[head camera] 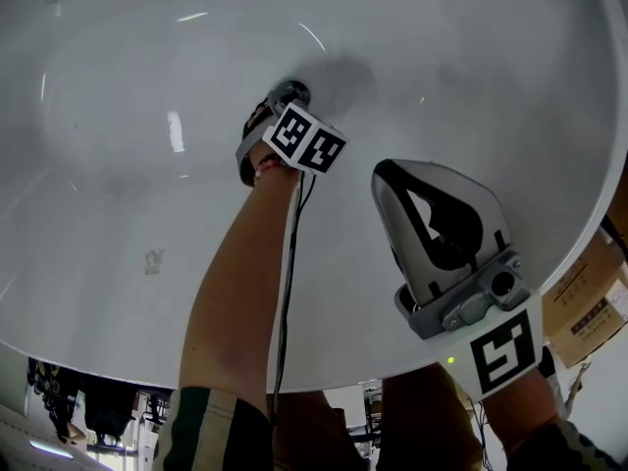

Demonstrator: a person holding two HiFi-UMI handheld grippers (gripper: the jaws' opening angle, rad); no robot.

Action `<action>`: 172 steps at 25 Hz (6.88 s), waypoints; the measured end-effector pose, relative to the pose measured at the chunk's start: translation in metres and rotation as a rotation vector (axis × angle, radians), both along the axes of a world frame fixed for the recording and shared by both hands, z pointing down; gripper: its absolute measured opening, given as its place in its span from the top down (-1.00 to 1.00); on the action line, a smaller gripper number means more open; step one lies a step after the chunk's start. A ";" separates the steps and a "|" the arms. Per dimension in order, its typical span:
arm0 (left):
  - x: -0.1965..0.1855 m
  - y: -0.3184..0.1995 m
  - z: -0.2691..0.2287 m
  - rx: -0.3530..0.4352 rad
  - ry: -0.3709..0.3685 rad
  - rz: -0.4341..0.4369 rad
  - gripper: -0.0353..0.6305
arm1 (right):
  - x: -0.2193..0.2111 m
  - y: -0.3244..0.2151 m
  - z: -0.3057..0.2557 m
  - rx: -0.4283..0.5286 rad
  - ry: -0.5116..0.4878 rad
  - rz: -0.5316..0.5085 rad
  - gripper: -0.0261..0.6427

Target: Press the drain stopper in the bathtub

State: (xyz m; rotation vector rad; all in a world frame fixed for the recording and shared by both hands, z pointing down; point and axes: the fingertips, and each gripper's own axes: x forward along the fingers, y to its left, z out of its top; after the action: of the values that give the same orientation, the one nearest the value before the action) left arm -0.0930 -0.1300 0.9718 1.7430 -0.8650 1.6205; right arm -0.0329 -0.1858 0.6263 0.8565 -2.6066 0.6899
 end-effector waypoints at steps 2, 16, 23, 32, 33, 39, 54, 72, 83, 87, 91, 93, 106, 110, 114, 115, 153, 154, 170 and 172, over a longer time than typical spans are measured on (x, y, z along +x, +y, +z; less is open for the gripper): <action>0.001 0.001 -0.001 -0.003 0.025 -0.020 0.88 | 0.001 0.001 0.000 -0.003 0.003 0.001 0.88; -0.003 0.001 -0.007 0.004 0.074 0.006 0.87 | -0.001 -0.004 0.001 0.014 0.009 0.019 0.88; -0.007 0.005 -0.013 0.036 0.126 0.018 0.87 | 0.000 -0.007 -0.001 0.022 0.002 0.042 0.88; -0.005 0.005 -0.015 0.070 0.102 0.037 0.87 | 0.000 -0.006 0.000 0.014 0.001 0.040 0.88; -0.005 0.005 -0.015 0.089 0.095 0.043 0.87 | 0.000 -0.006 0.000 0.010 -0.004 0.042 0.88; -0.013 -0.003 -0.018 0.176 0.061 0.064 0.53 | -0.001 -0.006 0.000 -0.003 -0.018 0.042 0.88; -0.006 0.007 -0.002 0.041 0.155 0.045 0.34 | -0.003 -0.006 -0.002 -0.003 -0.044 0.037 0.88; 0.000 0.008 -0.007 0.080 0.124 -0.078 0.22 | -0.002 -0.008 -0.004 0.015 -0.051 0.055 0.88; -0.001 0.000 -0.032 0.102 0.149 -0.093 0.23 | -0.001 -0.005 0.000 0.014 -0.028 0.036 0.88; -0.007 -0.004 -0.048 0.116 0.168 -0.117 0.23 | -0.001 -0.002 0.000 0.026 -0.006 0.009 0.88; -0.014 -0.007 -0.067 0.143 0.195 -0.126 0.23 | -0.004 -0.008 -0.005 0.072 0.009 0.000 0.88; -0.019 -0.009 -0.078 0.162 0.206 -0.130 0.23 | -0.007 -0.009 -0.008 0.079 0.022 -0.010 0.88; 0.016 -0.006 -0.229 0.308 0.319 -0.201 0.25 | -0.001 -0.004 -0.114 0.179 0.010 0.033 0.88; 0.012 -0.017 -0.277 0.379 0.324 -0.174 0.25 | -0.001 0.002 -0.144 0.210 0.008 0.033 0.88; 0.010 -0.019 -0.337 0.429 0.379 -0.189 0.25 | 0.003 0.008 -0.179 0.251 0.017 0.026 0.88; 0.012 -0.018 -0.352 0.439 0.395 -0.188 0.25 | 0.005 0.008 -0.188 0.257 0.019 0.023 0.88; 0.045 0.031 -0.827 0.906 0.551 -0.254 0.48 | 0.043 0.043 -0.524 0.404 -0.078 -0.044 0.88; 0.046 0.033 -0.836 0.919 0.554 -0.247 0.49 | 0.043 0.042 -0.532 0.414 -0.088 -0.047 0.88; 0.038 0.048 -0.912 1.186 0.510 -0.253 0.86 | 0.024 0.073 -0.577 0.494 -0.167 -0.154 0.88; 0.038 0.049 -0.917 1.211 0.510 -0.240 0.86 | 0.023 0.077 -0.578 0.502 -0.165 -0.172 0.88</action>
State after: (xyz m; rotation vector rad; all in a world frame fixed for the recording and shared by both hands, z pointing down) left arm -0.0555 -0.0806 0.0543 2.4701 -1.8738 0.3361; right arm -0.0098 -0.1089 0.0480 0.7106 -3.0152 0.0531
